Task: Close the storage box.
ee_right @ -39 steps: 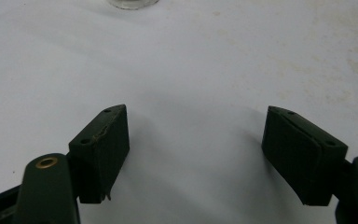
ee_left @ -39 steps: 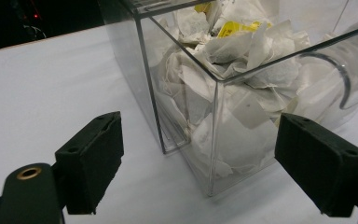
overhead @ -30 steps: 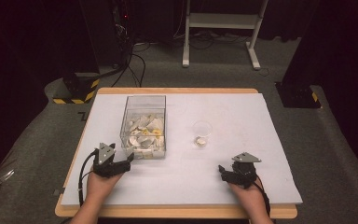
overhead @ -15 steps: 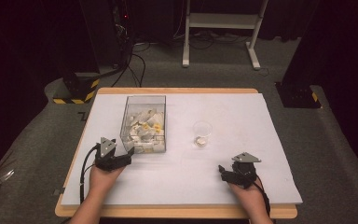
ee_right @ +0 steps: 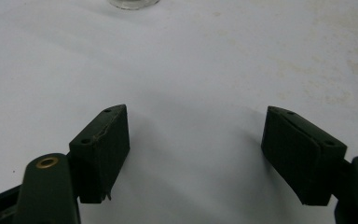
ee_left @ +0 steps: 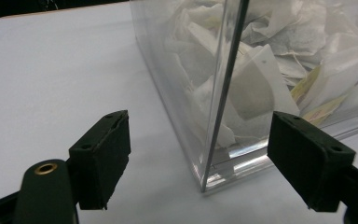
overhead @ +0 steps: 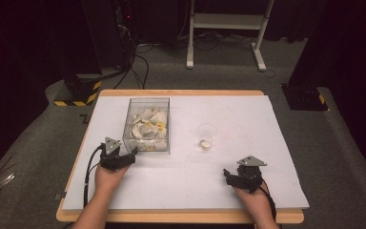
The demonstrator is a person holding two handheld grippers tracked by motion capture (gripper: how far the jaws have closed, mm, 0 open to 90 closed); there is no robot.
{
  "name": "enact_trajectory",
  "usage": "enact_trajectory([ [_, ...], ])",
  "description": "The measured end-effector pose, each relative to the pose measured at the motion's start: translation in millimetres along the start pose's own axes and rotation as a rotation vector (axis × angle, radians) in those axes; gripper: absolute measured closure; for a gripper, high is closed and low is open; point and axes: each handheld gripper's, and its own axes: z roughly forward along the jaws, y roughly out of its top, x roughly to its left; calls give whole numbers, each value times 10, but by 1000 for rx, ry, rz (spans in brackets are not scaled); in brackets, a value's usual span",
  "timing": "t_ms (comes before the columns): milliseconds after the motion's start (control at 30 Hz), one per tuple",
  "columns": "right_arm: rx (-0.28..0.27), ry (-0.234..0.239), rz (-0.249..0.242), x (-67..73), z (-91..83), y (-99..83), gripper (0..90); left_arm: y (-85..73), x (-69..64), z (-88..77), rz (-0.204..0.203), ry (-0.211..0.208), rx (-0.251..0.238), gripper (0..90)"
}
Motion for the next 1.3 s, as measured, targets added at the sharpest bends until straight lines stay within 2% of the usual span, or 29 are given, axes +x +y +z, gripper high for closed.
enact_trajectory([
  [133,0,0,0,0,0,0,237,43,-4,35,5,12,10,242],
  [267,0,1,1,-1,0,0,236,64,0,72,-12,23,12,263],
  [400,0,0,0,0,0,0,237,52,-1,106,-26,20,32,251],
  [667,-1,1,-1,0,-1,-1,237,46,6,73,-21,11,61,257],
  [700,-1,1,-1,0,-1,-1,237,43,3,57,-29,0,68,257],
  [733,0,3,0,-1,-1,-1,237,44,0,22,-13,-5,79,244],
  [800,0,3,0,-2,-1,0,237,35,-1,-35,-7,-18,72,243],
  [933,0,2,-1,-1,-1,-1,238,2,12,-118,-15,-35,87,242],
  [1000,-1,2,-2,1,-1,-1,238,-49,30,-205,3,-43,105,242],
  [1167,-2,0,-7,0,-1,-1,238,-121,38,-325,7,-70,147,217],
  [1200,-3,-1,-6,0,0,-2,237,-151,36,-399,18,-87,166,216],
  [1233,-3,-1,-6,0,0,-2,237,-151,36,-399,18,-87,166,213],
  [1300,-2,0,-7,0,-1,-1,237,-201,24,-520,50,-98,190,209],
])
